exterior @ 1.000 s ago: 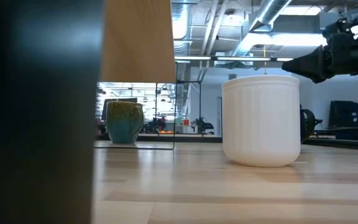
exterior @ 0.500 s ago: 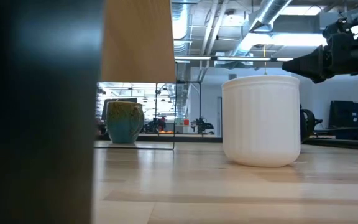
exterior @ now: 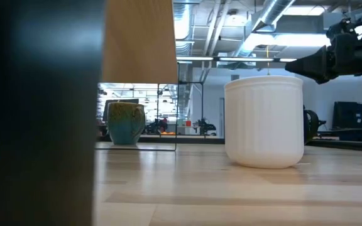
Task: Stack small to large cups/mugs on shelf
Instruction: Put the brown mug on the shelf
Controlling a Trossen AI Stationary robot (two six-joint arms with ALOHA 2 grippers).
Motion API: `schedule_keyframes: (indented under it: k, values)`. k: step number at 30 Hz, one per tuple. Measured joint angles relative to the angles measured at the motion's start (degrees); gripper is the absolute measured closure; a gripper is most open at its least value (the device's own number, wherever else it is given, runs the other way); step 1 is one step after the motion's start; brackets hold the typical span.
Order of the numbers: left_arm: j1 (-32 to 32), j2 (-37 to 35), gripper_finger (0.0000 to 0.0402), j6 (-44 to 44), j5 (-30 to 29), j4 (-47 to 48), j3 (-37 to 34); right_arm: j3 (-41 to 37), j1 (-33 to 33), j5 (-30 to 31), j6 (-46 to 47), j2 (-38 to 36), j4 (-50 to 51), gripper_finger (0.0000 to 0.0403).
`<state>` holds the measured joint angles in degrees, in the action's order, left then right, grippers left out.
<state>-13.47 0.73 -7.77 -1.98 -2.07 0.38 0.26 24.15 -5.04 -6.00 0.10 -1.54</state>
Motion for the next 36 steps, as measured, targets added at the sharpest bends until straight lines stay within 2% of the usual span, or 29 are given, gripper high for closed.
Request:
schedule_keyframes:
  k: [9,12,16,22,27,31,36]
  values:
    - [0.0,0.0,0.0282,-0.1,-0.04,-0.11,0.0,0.0,0.0,0.0,-0.03,0.0,-0.02,0.0276]
    - [-0.02,-0.02,0.0282,3.1,-0.1,0.67,0.51,0.0,-0.01,0.0,-0.02,0.0,-0.02,0.0276]
    - [-0.02,0.04,0.0282,6.99,-1.68,3.42,2.4,0.0,0.01,0.0,-0.03,0.0,-0.21,0.0276]
    - [-0.02,0.04,0.0282,10.33,-8.01,6.99,6.62,0.01,0.01,0.02,0.0,0.0,-0.48,0.0276]
    - [-0.02,0.49,0.0282,8.02,-7.05,8.81,11.82,0.0,0.0,0.02,-0.01,0.01,-0.51,0.0276]
    - [-0.02,4.78,0.0282,7.89,-9.02,13.33,16.49,-0.01,0.01,0.24,0.0,0.0,-0.54,0.0276]
    - [-0.02,15.43,0.0282,9.61,-10.06,16.2,23.01,0.01,-0.01,0.22,0.0,0.0,-0.26,0.0276]
